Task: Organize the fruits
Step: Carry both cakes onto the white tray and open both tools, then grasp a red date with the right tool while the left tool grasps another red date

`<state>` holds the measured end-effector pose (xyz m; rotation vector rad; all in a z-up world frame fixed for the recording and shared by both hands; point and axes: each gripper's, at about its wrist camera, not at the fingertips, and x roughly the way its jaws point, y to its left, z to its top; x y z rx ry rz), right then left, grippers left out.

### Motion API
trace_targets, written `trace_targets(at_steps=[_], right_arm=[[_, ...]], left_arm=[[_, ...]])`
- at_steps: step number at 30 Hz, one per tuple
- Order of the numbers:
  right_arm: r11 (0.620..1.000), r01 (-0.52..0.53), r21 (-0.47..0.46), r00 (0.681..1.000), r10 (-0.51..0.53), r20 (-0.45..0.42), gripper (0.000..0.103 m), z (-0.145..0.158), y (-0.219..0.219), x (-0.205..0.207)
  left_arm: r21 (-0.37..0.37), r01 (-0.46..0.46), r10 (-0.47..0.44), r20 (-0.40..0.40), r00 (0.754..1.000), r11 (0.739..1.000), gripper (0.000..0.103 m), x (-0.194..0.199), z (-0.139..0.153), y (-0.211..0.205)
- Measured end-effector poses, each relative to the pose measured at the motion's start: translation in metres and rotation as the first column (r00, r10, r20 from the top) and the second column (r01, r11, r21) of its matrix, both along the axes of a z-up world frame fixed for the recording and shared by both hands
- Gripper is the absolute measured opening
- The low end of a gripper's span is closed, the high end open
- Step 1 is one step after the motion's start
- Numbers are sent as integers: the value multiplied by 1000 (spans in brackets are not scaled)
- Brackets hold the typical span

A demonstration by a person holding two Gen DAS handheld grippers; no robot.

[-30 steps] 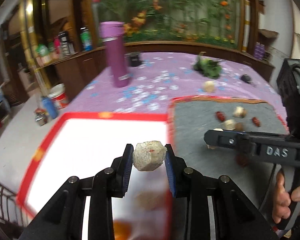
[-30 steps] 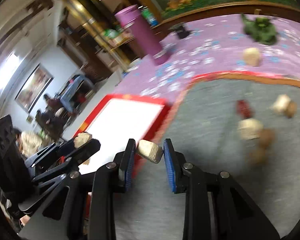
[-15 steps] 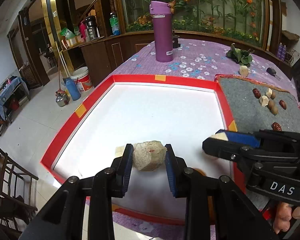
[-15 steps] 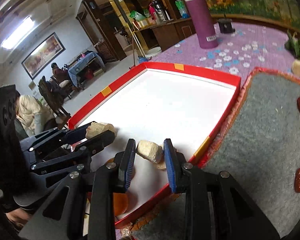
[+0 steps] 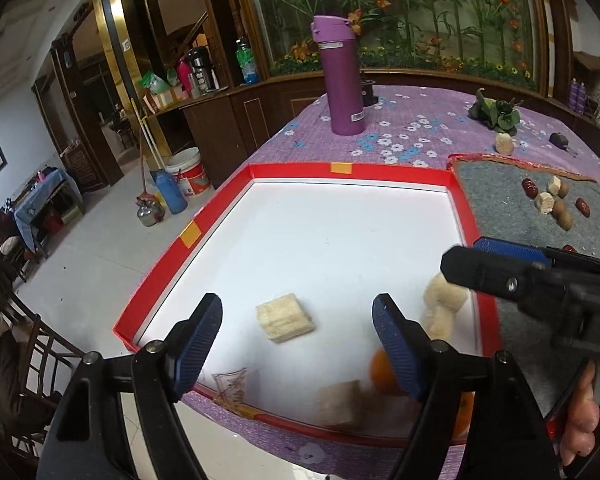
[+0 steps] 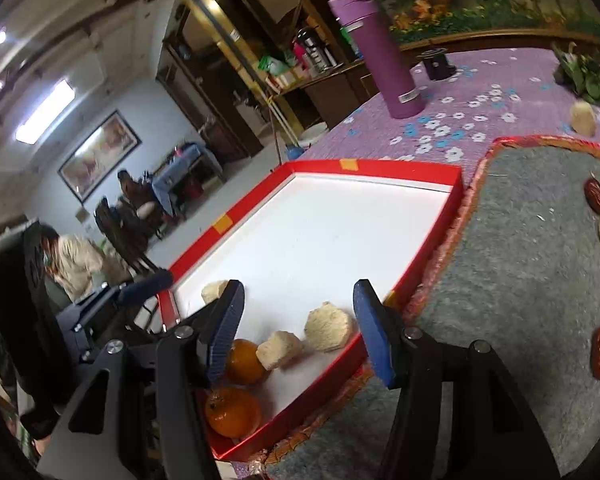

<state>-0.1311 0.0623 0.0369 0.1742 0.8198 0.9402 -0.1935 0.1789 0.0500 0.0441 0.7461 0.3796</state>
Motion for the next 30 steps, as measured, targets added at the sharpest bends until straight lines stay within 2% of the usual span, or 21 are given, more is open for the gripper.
trace_targets(at_steps=[2,6,12,15,18,22,24,25,27,28,30], right_arm=[[1000,9,9,1000,-9,-14,59,0,-7,1],[999,39,-9,999,-39,12,59,7,-33,0],[979,193,-72,980,-190,53,62,21,-113,12],[935,320,-153,946,-306,110,63,28,-163,23],[882,413,-227,911,-399,110,63,27,-207,46],[812,462,-357,884,-453,113,62,17,-226,83],[807,451,-381,888,-450,97,48,12,-226,99],[804,441,-400,892,-442,96,46,9,-223,103],[778,435,-453,895,-431,118,33,2,-212,111],[765,439,-471,893,-429,137,31,-1,-207,115],[734,455,-505,889,-408,208,19,-5,-201,116]], left_arm=[[4,17,-17,0,1000,1000,78,1,2,-7],[20,69,-69,-5,998,997,78,3,5,-28],[8,189,-189,-12,982,982,78,14,10,-69],[-4,269,-269,-11,963,963,79,25,12,-94],[-32,331,-332,-19,943,943,79,40,10,-116],[-80,390,-394,-41,918,917,79,59,3,-142],[-94,403,-409,-55,911,910,79,65,1,-152],[-99,409,-416,-59,907,907,79,67,0,-155],[-105,418,-426,-67,902,902,79,67,0,-161],[-107,422,-430,-71,900,900,79,67,0,-162],[-110,426,-435,-79,897,898,79,66,-1,-165]])
